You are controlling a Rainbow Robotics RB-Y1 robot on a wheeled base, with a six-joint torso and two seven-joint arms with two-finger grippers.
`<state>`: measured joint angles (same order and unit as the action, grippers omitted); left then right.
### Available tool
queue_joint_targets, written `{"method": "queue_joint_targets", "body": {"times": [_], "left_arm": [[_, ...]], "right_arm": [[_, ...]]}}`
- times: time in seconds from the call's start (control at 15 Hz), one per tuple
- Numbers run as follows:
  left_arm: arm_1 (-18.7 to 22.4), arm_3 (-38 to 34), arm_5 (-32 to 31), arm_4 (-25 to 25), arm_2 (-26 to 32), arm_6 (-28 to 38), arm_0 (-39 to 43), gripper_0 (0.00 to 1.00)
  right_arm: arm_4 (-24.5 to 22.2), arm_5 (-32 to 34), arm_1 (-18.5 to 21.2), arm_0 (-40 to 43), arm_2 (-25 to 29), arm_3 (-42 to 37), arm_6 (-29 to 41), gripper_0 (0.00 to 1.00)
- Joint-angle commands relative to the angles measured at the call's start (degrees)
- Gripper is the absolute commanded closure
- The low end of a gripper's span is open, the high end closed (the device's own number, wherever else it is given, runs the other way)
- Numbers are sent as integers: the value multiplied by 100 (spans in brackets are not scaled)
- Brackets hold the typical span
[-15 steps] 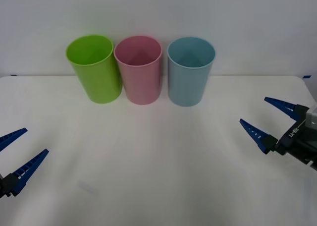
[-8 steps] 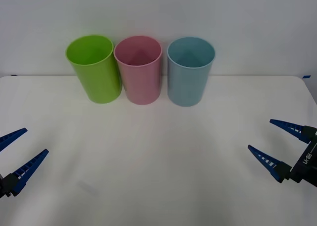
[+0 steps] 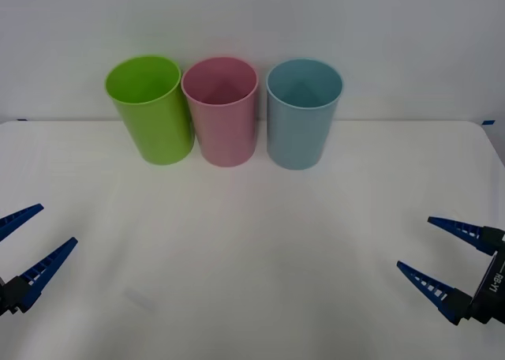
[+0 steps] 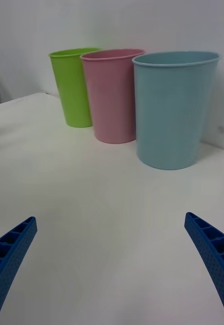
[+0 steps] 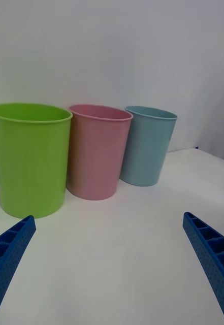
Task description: Grasp the object on the table and drop it into the matching bin: aluminum can to the light blue bin, PET bottle to the pink bin.
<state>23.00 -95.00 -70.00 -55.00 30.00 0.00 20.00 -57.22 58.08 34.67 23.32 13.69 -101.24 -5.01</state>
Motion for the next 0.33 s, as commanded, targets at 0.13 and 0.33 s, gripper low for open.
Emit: {"method": "queue_joint_targets", "body": {"times": [0.13, 0.33], "left_arm": [[0, 0, 0, 0, 0, 0, 0, 0], [0, 0, 0, 0, 0, 0, 0, 0]], "right_arm": [[-35, 98, -31, 129, -7, 7, 0, 0], [-44, 98, -31, 129, -7, 7, -9, 0]]}}
